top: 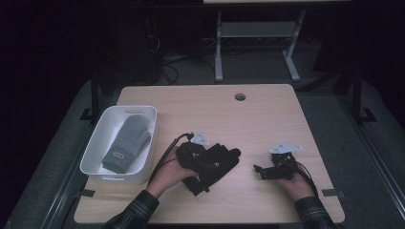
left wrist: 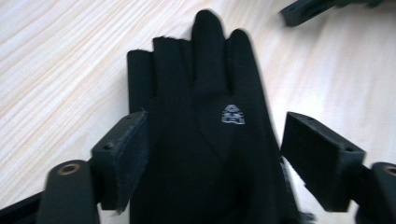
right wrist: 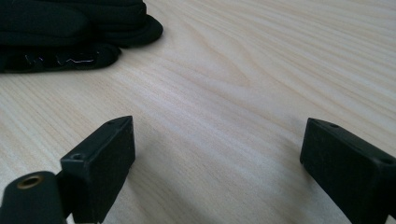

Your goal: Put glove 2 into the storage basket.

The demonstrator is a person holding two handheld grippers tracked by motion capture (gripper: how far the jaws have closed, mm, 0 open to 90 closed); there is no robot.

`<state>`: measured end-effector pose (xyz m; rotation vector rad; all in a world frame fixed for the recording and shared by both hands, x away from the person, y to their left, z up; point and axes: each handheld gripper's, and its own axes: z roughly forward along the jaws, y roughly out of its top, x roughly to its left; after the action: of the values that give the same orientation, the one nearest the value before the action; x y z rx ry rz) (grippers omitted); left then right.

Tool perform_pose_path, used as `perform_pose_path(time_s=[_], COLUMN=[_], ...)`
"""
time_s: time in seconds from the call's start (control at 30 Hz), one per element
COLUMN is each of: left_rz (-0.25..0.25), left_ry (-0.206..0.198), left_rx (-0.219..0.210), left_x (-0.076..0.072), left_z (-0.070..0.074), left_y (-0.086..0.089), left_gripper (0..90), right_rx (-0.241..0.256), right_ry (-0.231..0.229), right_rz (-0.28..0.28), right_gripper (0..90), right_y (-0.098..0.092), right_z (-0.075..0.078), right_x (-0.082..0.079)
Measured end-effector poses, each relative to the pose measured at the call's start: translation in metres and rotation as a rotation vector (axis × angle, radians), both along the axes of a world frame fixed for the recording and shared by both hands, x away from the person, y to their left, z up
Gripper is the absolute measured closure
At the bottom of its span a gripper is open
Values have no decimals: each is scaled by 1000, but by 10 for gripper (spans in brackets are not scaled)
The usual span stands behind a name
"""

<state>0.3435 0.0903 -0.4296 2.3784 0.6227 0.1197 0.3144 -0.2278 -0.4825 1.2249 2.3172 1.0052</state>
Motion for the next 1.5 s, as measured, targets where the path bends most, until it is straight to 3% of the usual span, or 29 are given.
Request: perform_pose_path(time_s=[0.07, 0.43, 0.83, 1.0, 1.23, 1.37, 1.5], left_rz=[-8, -7, -16, -19, -51, -60, -47], left_ry=[-1, -19, -6, 6, 37, 42, 79], left_rx=[32, 107, 109, 94, 91, 96, 69], left_x=[3, 4, 2, 0, -3, -2, 0], left_z=[-4, -19, -26, -25, -22, -21, -19], left_y=[-1, -9, -9, -8, -10, -10, -8], left_gripper=[195, 172, 252, 343, 592, 640, 656], right_rx=[0, -2, 1, 0, 0, 0, 1], right_ry=[-1, -2, 0, 1, 1, 1, 2], right_rz=[2, 9, 9, 9, 8, 7, 6], right_gripper=[102, 102, 102, 102, 102, 102, 101], right_y=[0, 0, 1, 1, 1, 1, 1], right_z=[0, 0, 0, 0, 0, 0, 0], right_x=[0, 0, -1, -1, -1, -1, -1])
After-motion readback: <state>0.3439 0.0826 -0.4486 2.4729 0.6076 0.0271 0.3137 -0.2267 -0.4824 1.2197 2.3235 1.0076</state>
